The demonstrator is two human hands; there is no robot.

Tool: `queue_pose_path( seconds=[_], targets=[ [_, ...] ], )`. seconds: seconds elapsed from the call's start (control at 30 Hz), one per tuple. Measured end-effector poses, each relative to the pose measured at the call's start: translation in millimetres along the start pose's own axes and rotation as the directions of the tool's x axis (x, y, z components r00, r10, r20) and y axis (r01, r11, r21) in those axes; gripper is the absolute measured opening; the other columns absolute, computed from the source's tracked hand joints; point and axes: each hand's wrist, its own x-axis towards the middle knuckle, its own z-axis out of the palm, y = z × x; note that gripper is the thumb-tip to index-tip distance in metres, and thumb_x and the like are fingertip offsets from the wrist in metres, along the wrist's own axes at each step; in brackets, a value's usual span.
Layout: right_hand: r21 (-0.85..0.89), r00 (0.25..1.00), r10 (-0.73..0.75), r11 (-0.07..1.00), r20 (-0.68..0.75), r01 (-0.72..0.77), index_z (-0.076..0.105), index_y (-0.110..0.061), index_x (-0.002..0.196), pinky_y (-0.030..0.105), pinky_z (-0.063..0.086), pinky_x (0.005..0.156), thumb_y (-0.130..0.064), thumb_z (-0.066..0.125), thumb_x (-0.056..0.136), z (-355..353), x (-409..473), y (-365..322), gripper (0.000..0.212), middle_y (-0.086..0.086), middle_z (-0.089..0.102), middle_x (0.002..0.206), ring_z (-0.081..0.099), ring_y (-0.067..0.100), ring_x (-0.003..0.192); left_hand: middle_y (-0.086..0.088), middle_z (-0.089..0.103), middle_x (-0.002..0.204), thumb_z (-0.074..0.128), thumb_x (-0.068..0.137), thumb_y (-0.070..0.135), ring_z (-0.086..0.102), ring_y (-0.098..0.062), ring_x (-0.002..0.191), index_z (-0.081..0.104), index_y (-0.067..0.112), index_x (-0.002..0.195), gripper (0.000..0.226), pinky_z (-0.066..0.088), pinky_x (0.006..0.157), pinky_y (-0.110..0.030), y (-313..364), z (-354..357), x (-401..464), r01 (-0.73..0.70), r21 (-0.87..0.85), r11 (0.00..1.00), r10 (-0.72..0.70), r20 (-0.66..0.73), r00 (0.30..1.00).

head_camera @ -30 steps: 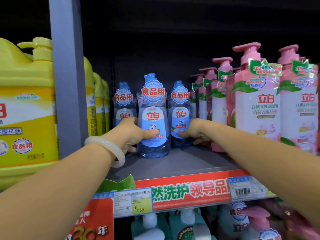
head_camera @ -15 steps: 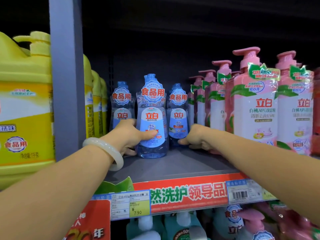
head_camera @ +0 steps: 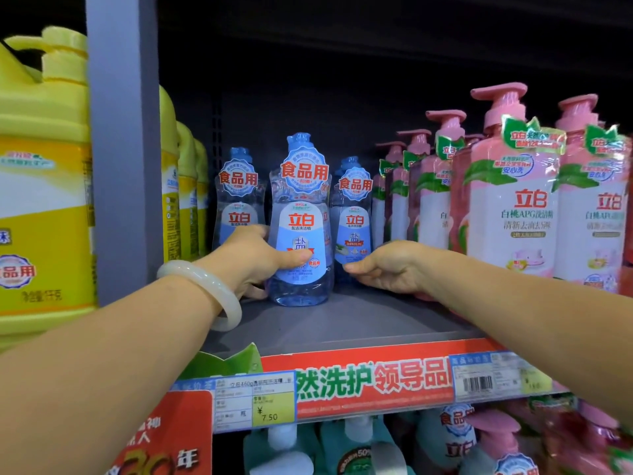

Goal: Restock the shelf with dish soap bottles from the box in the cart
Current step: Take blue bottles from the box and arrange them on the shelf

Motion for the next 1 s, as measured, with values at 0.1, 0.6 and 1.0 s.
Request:
queue_pose_path(
  seconds=[0.1,0.6,1.0],
  targets=[
    [-0.066,1.0,-0.01,0.998,-0.001,0.01,0.058,-0.005,0.112,0.019,0.049,0.068,0.012,0.063,0.079,1,2,2,0.037,0.007,0.065,0.084,0.059,0.005,0.043,0.003,0.064,0.081,0.076,0.077,0.023,0.06,-0.015,0.07,0.053,0.024,0.082,0.023,0.051,0.063,-0.031,0,1,-1,0.006,-0.012,1.0,-0.006,0.007,1.0],
    [-0.397,0.992,-0.113,0.909,0.057,0.126,0.036,-0.01,0.142,0.031,0.051,0.084,0.013,0.07,0.073,4,-36,-6,0.08,0.008,0.052,0.133,0.056,0.023,0.114,-0.004,0.065,0.109,0.078,0.075,0.012,0.06,-0.028,0.105,0.051,0.022,0.108,0.044,0.053,0.083,-0.044,5,12,-5,0.006,0.087,0.996,-0.006,0.003,1.0],
    [-0.492,0.963,-0.226,0.861,-0.146,0.128,0.057,0.002,0.112,0.031,0.055,0.072,-0.005,0.077,0.076,-15,-29,15,0.041,0.012,0.064,0.089,0.059,0.019,0.072,-0.007,0.061,0.115,0.079,0.075,0.016,0.063,-0.032,0.103,0.049,0.013,0.124,0.058,0.057,0.08,-0.047,18,58,15,-0.017,0.229,0.973,0.009,0.034,0.999]
  ],
)
